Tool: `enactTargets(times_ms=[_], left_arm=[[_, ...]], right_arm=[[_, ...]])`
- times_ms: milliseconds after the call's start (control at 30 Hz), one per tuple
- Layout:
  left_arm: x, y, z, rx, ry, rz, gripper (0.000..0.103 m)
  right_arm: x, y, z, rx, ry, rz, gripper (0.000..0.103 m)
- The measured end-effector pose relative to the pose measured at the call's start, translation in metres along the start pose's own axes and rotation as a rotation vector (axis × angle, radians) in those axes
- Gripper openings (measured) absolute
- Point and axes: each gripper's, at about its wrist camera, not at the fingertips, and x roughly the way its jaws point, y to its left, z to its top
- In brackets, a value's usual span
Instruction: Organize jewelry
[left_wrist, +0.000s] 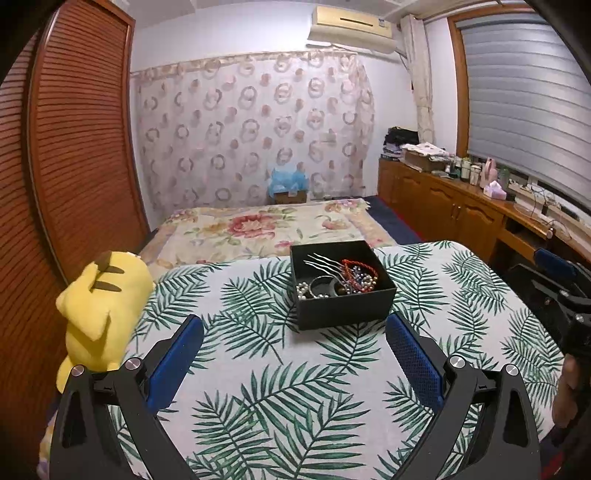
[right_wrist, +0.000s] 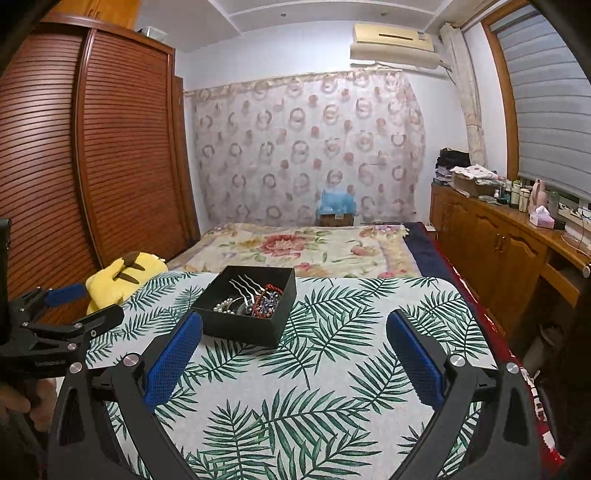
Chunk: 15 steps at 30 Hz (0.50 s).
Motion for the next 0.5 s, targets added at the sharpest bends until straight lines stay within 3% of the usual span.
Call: enactTargets(times_ms=[500], left_arm=[[-0.0008, -0.0017, -0.0012, -0.010, 0.002, -0.008, 0.095]], right_arm=[[0.0029, 0.0020, -0.0034, 0.000, 0.002, -0.017, 0.100]])
